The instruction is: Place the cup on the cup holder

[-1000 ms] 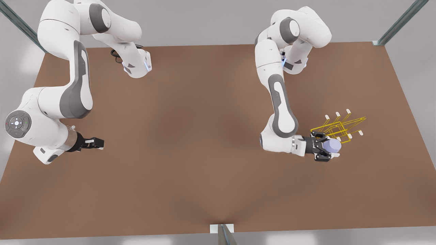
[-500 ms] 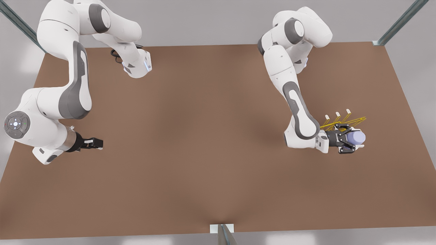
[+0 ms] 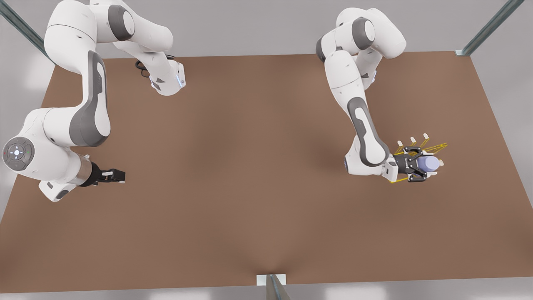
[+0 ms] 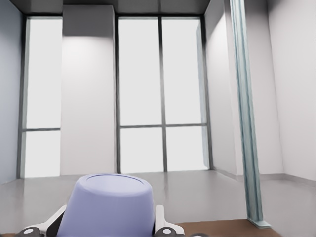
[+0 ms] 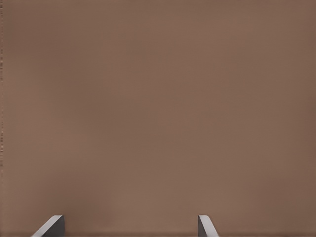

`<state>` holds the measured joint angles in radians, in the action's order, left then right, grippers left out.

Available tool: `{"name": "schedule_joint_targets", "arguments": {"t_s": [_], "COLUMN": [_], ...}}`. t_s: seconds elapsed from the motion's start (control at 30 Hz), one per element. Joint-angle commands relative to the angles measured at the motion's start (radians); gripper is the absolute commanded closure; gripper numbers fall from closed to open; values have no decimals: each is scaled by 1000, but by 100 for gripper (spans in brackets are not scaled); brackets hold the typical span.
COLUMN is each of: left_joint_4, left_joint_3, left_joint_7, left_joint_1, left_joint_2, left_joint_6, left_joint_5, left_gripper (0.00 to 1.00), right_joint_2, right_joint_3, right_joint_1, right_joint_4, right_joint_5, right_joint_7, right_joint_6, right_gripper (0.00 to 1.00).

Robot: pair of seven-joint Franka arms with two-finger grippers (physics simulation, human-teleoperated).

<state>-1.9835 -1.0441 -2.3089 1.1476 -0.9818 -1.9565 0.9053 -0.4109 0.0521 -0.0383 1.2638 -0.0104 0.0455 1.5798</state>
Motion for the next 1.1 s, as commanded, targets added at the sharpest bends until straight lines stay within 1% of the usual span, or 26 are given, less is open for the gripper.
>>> {"name": "schedule_joint_targets", "arguments": {"t_s": [0.0, 0.07, 0.1, 0.13, 0.23, 0.27, 0.3, 0.33, 0.37, 0.4, 0.43, 0.5, 0.53, 0.57, 0.6, 0.63, 0.67, 0.7, 0.73, 0.77, 0.8, 0.83, 0.87, 0.9, 0.97, 1.07], "left_joint_4": [8, 28, 29, 31, 31, 31, 31, 72, 280, 486, 569, 633, 666, 713, 738, 784, 747, 634, 523, 508, 515, 525, 613, 661, 692, 693], "left_joint_3": [10, 10, 10, 9, 7, -4, -8, 4, 76, 73, 76, 75, 114, 159, 334, 672, 827, 988, 1067, 1069, 1058, 1058, 1059, 1058, 1058, 1058], "left_joint_7": [-43, -46, -46, -49, -44, -35, -23, 113, 536, 925, 1256, 1883, 2077, 2094, 2152, 2235, 2391, 2485, 2406, 2193, 2160, 2159, 2160, 2163, 2163, 2163], "left_joint_1": [-2, -9, -11, -11, -11, -9, -3, 64, 69, 55, 27, -24, -133, -218, -360, -604, -724, -842, -861, -871, -873, -873, -873, -873, -873, -873], "left_joint_2": [2, 2, 2, 2, 2, 18, 78, 377, 555, 537, 540, 552, 589, 591, 627, 664, 705, 767, 793, 790, 802, 793, 749, 721, 698, 698], "left_joint_6": [4, 4, 4, 4, 4, 7, 17, 131, 336, 508, 597, 645, 666, 694, 703, 714, 699, 575, 444, 378, 406, 452, 539, 579, 584, 596], "left_joint_5": [-2, -2, -2, -3, -2, 0, 4, -55, -417, -670, -808, -917, -1011, -1088, -1089, -972, -895, -842, -815, -881, -910, -911, -911, -908, -910, -911], "left_gripper": [22, 21, 8, 0, 0, 0, 0, 0, 0, 0, 0, 0, 0, 0, 0, 0, 0, 0, 0, 0, 0, 0, 0, 0, 0, 0], "right_joint_2": [1, 1, 1, 1, 1, 1, 1, 1, 1, 0, 1, 0, 0, 0, 0, 0, 0, 0, 0, 0, 0, 0, 0, 0, 0, 0], "right_joint_3": [0, 0, 0, 0, 0, 0, 0, 0, 0, 0, 0, 0, 0, 0, 0, 0, 0, 0, 0, 0, 0, 0, 0, 0, 0, 0], "right_joint_1": [0, 0, 0, -2, -2, -2, -2, -2, -2, -2, -8, -9, -9, -9, -11, -11, -11, -11, -11, -11, -11, -11, -11, -11, -11, -11], "right_joint_4": [0, 0, 0, 0, 0, 0, 0, 0, 0, 0, 0, 0, 2, 2, 2, 2, 2, 2, 2, 2, 2, 2, 2, 2, 2, 2], "right_joint_5": [-2, -3, -2, -3, -3, -2, -2, -3, -3, -3, -3, -3, -3, -3, -3, -3, -3, -3, -3, -3, -3, -3, -3, -2, -2, -2], "right_joint_7": [5, 5, 5, 5, 5, 5, 5, 5, 5, 5, 5, 5, 5, 7, 7, 7, 7, 7, 7, 7, 7, 7, 7, 7, 7, 7], "right_joint_6": [-1, 0, 0, 0, 0, 0, -1, -1, -1, -1, -1, 0, -1, -1, -1, -3, -3, -3, -3, -3, -3, -3, -3, -3, -3, -4], "right_gripper": [0, 0, 0, 0, 0, 0, 0, 0, 0, 0, 0, 0, 0, 0, 0, 0, 0, 0, 0, 0, 0, 0, 0, 0, 0, 0]}}
